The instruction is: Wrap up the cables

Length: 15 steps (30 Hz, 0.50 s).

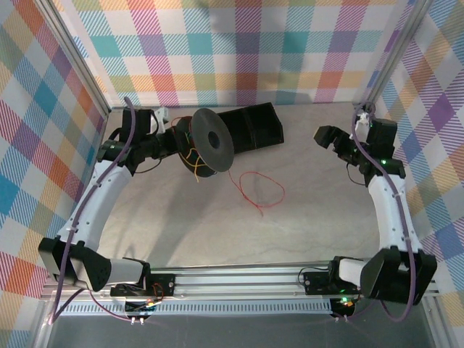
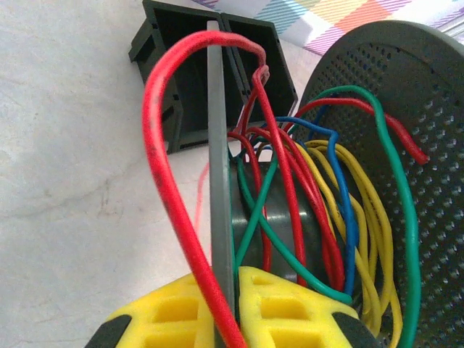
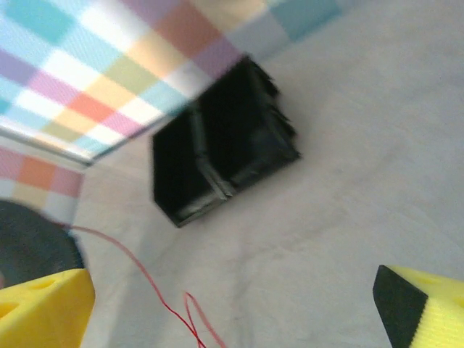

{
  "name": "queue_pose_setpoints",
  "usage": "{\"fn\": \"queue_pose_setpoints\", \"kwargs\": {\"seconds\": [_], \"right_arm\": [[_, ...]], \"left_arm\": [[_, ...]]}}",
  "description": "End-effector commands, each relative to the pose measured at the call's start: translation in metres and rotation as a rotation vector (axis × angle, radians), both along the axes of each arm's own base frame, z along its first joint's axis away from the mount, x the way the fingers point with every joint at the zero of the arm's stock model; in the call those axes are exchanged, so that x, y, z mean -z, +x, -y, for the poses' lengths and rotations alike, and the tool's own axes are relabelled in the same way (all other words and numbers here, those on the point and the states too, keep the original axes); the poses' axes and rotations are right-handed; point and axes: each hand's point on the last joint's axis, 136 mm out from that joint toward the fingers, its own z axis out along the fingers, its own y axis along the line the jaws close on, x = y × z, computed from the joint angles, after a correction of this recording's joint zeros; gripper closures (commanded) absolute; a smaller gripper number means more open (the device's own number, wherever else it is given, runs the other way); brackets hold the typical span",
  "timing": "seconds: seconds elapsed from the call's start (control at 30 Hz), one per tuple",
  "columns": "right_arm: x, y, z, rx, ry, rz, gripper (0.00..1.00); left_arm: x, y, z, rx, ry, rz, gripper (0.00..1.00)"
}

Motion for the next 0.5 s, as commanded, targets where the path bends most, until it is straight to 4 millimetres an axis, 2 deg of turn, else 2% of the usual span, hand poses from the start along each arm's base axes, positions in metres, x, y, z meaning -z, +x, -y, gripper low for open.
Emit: {"fn": "queue_pose_setpoints", "kwargs": {"seconds": [0.0,0.1,0.17,0.27,0.33,0.47], "right_arm": [[-0.039,-0.014,-0.043,-0.213,-0.024,0.193,0.01],[-0.036,-0.023,-0.083,-0.385,-0.095,0.298,0.07],[-0.025,-0.03,-0.108,-0.499,-0.117,0.353,0.1],[-0.006,-0.03,-0.134,-0.584,-0.122,0.393,0.13],[0.007,-0.025,-0.146,-0.61,-0.109,0.393,0.13],[0.031,-0.003,-0.154,-0.591,-0.044,0.338,0.19]], "left_arm": [[-0.063,0.01,0.019,0.11,-0.028,0.226,1.0],[-0.075,0.01,0.027,0.169,-0.034,0.251,1.0],[-0.086,0.008,0.032,0.204,-0.055,0.269,1.0],[-0.103,0.003,0.04,0.255,-0.092,0.293,1.0],[-0.111,-0.001,0.043,0.273,-0.111,0.308,1.0],[-0.128,-0.013,0.049,0.321,-0.158,0.333,1.0]]}}
